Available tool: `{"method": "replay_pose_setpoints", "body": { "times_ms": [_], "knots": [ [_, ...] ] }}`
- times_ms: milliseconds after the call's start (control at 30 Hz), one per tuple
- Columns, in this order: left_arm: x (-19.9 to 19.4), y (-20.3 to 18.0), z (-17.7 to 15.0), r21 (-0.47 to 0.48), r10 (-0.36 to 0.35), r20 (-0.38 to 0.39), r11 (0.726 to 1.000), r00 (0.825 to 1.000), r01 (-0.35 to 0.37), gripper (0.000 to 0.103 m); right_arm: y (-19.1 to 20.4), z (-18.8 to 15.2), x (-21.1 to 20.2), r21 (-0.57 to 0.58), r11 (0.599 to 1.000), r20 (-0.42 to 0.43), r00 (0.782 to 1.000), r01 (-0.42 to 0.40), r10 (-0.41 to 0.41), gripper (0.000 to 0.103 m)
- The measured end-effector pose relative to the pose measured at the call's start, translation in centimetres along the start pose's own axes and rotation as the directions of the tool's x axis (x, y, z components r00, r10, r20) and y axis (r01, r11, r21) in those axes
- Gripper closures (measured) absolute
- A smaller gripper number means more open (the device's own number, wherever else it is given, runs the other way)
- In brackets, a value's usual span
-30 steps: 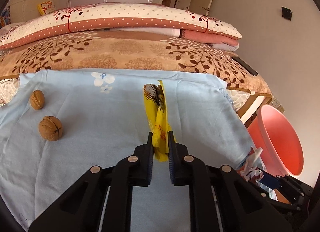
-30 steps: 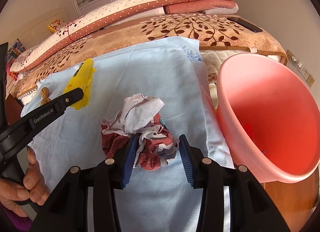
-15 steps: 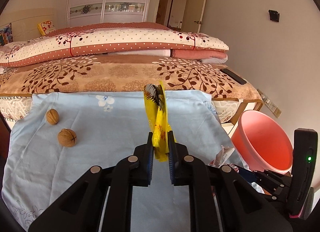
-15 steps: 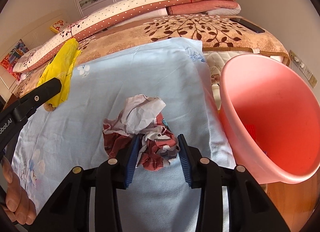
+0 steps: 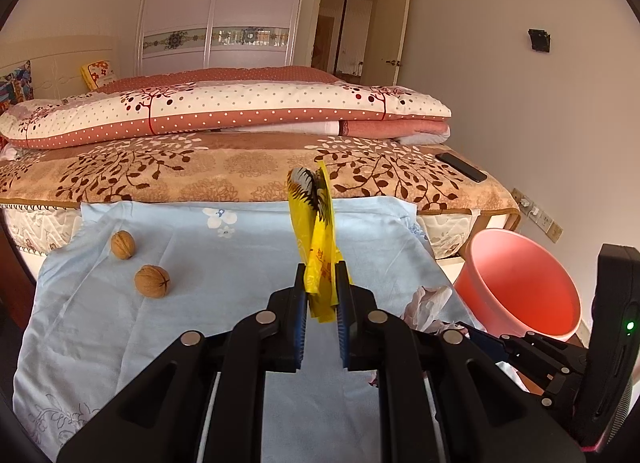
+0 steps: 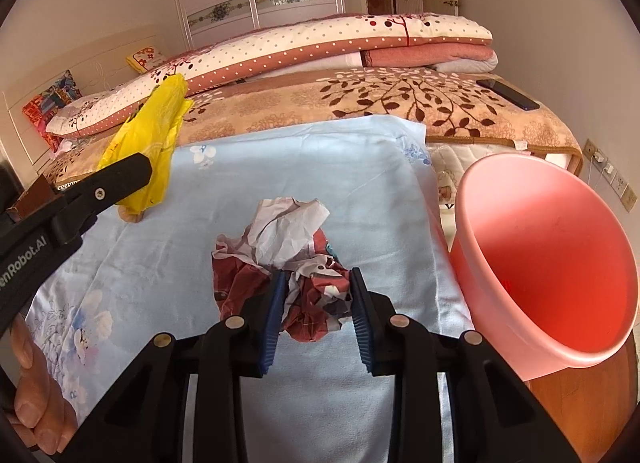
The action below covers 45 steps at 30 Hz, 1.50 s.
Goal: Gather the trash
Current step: 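Lift both items and carry them over the pink bucket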
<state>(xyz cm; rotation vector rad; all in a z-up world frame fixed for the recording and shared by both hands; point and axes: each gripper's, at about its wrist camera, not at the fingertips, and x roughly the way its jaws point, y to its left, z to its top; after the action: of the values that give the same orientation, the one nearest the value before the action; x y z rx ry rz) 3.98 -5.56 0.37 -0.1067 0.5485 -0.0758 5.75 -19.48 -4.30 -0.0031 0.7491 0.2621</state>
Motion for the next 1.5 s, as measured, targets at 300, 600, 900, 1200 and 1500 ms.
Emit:
{"method": "replay_pose_setpoints", "body": {
  "times_ms": [300, 600, 900, 1200, 1500],
  "knots": [
    [-1.1, -0.5, 0.1, 0.009, -0.005, 0.025, 1.000, 1.000, 0.005, 0.090, 0.7, 1.5, -4.0, -0.037, 0.999, 0.124, 0.992, 0.029, -0.025, 0.072],
    [-1.6, -1.1, 0.1, 0.012, -0.010, 0.040, 1.000, 0.999, 0.009, 0.090, 0.7, 1.8, -7.4, -0.040, 0.995, 0.220, 0.973, 0.086, -0.075, 0.072],
    [-2.4, -2.2, 0.2, 0.016, -0.038, 0.070, 0.999, 0.997, 0.037, 0.090, -1.7, 2.2, -8.2, 0.038, 0.994, 0.234, 0.966, 0.104, -0.110, 0.072],
    [-3.1, -4.6, 0.9, 0.056, -0.084, 0.109, 0.995, 0.990, 0.078, 0.090, -4.1, 2.0, -9.2, 0.094, 0.988, 0.247, 0.959, 0.122, -0.141, 0.071],
    [-3.1, -7.2, 1.8, 0.103, -0.130, 0.136, 0.988, 0.982, 0.116, 0.090, -6.3, 1.8, -10.6, 0.144, 0.978, 0.260, 0.948, 0.152, -0.185, 0.071]
  ]
}}
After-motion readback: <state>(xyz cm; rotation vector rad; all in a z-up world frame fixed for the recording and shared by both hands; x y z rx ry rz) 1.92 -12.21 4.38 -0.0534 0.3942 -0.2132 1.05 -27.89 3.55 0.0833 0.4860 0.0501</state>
